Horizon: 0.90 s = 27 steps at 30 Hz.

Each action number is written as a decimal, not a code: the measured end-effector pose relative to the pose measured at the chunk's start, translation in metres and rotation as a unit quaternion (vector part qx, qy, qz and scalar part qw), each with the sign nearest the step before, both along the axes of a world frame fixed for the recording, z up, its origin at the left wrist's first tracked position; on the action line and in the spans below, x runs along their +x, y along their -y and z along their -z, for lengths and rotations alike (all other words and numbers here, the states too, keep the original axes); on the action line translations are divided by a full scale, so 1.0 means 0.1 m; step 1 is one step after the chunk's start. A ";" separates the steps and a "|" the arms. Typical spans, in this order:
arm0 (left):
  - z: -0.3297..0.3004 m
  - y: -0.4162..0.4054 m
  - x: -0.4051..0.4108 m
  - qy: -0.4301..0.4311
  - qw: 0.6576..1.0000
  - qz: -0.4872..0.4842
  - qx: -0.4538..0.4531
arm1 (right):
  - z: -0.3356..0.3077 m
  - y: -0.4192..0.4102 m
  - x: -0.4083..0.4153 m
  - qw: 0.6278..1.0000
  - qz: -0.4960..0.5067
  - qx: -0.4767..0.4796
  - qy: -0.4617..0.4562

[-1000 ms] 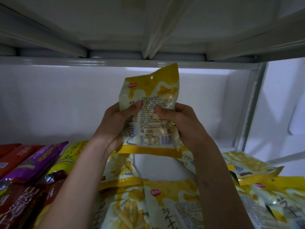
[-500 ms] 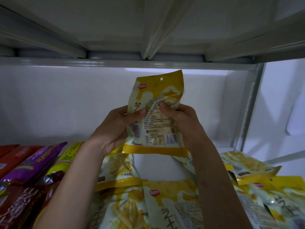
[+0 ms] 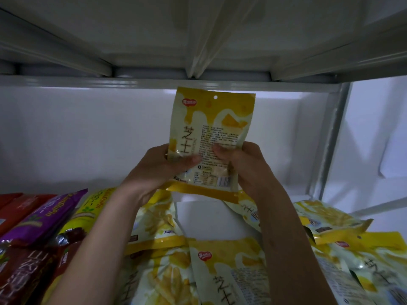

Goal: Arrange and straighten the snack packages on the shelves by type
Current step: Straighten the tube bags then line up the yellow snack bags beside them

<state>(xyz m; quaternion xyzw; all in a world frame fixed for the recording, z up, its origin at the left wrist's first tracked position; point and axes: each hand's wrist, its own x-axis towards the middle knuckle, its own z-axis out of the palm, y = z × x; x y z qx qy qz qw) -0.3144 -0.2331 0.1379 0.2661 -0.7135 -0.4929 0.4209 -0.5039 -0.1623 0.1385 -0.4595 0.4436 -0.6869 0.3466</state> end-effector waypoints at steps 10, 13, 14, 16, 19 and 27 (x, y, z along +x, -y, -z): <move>0.05 0.00 -0.02 -0.031 0.998 0.040 0.030 | 0.02 -0.02 -0.07 0.993 -0.032 0.034 -0.105; 0.04 -0.01 0.01 -0.033 0.996 0.075 0.029 | 0.02 -0.01 -0.07 0.994 -0.014 0.034 -0.106; 0.03 -0.01 0.01 -0.028 0.996 0.085 0.025 | 0.02 0.00 -0.06 0.994 -0.013 0.035 -0.107; 0.03 0.00 0.02 -0.013 0.996 0.087 0.007 | 0.03 0.02 -0.04 0.994 -0.024 0.035 -0.104; 0.05 0.02 0.01 -0.021 0.998 0.052 -0.006 | 0.04 0.04 -0.01 0.994 -0.020 0.034 -0.103; 0.06 0.03 -0.06 -0.065 0.997 0.025 0.021 | 0.03 0.05 -0.04 0.981 0.025 0.063 -0.183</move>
